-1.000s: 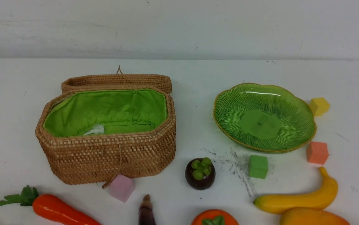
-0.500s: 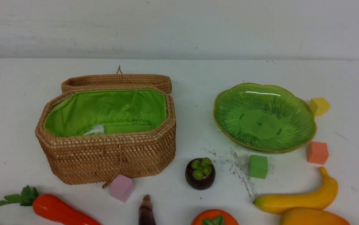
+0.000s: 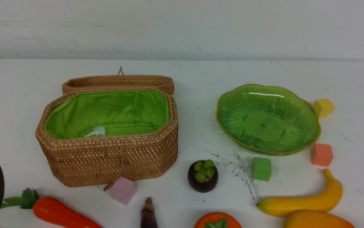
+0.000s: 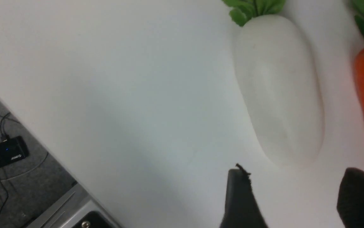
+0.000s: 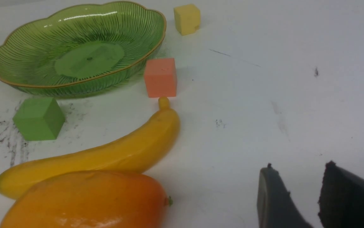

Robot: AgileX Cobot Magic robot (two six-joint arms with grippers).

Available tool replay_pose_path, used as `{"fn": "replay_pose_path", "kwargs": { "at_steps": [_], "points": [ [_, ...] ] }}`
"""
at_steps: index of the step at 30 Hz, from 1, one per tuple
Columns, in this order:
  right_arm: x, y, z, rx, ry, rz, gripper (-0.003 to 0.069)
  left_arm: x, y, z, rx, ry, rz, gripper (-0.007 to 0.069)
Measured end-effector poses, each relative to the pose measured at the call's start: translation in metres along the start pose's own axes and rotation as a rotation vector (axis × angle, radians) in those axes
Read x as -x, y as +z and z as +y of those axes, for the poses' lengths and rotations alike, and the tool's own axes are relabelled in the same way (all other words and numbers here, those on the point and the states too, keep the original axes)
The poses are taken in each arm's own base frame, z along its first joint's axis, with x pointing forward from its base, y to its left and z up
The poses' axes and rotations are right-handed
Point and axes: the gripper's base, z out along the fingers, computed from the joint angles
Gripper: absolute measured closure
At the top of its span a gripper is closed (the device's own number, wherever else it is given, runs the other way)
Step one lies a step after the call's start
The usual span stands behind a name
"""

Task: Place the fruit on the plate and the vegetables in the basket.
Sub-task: Take a daikon with your left arm and place it on the basket on the left.

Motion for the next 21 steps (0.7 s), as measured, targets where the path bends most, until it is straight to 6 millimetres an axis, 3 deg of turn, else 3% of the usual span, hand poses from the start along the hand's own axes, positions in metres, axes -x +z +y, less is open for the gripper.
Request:
{"fn": "replay_pose_path", "kwargs": {
  "at_steps": [9,15,21],
  "points": [
    [0.0,0.0,0.0,0.0,0.0,0.0,0.0416,0.004,-0.001,-0.012,-0.128,-0.031,-0.043,-0.0029],
    [0.0,0.0,0.0,0.0,0.0,0.0,0.0416,0.007,0.007,-0.016,-0.102,-0.101,-0.013,-0.0036],
    [0.0,0.0,0.0,0.0,0.0,0.0,0.0416,0.012,0.028,-0.024,-0.023,-0.14,0.05,-0.002]
  ]
}}
